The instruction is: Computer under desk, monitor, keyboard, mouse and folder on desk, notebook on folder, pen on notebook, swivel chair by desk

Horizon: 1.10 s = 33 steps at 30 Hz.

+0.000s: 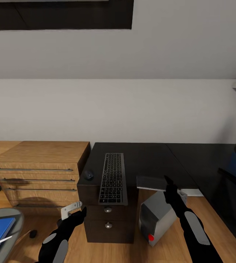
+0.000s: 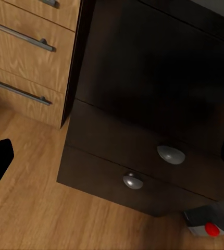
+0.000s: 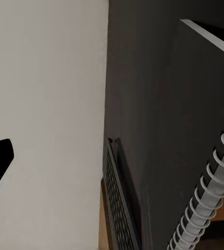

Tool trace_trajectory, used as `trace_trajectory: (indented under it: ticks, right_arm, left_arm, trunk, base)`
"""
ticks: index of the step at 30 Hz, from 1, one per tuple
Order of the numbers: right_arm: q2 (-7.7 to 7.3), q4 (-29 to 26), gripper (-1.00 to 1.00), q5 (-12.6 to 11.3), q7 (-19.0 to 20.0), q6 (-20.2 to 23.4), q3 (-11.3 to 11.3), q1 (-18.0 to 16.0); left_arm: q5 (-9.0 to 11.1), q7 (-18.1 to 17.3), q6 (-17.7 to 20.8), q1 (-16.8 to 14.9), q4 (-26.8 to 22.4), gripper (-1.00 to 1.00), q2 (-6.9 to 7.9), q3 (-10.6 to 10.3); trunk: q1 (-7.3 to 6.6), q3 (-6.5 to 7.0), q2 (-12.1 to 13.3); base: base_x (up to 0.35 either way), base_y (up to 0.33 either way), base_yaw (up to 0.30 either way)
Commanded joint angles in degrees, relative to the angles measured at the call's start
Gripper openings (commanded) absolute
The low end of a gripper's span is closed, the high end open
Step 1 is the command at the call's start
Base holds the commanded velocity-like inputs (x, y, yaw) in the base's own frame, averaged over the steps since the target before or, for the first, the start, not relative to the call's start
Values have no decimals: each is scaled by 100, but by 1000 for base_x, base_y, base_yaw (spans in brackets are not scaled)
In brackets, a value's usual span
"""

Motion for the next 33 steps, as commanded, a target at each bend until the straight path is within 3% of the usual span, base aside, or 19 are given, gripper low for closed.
trace_trajectory:
  ticks: [1, 16, 25, 33]
  right_arm:
    - [7, 0, 100, -40, 12, 45, -24, -4]
    - [7, 0, 100, -38, 6, 47, -26, -4]
    - [7, 0, 100, -32, -60, 30, -32, -4]
    - [7, 0, 100, -29, -149, 28, -33, -4]
  left_arm:
    - [60, 51, 16, -3, -7, 100, 1, -8]
    - [60, 51, 0, -3, -8, 100, 1, -7]
    - [60, 51, 0, -3, -9, 100, 1, -7]
    - [55, 51, -1, -3, -12, 100, 1, -7]
  trunk:
    - [-1, -6, -3]
    - [-1, -6, -3]
    - [-1, -6, -3]
    - [-1, -6, -3]
  base:
    - [0, 0, 0]
    - [-2, 0, 0]
    - [-199, 0, 0]
    - [-34, 0, 0]
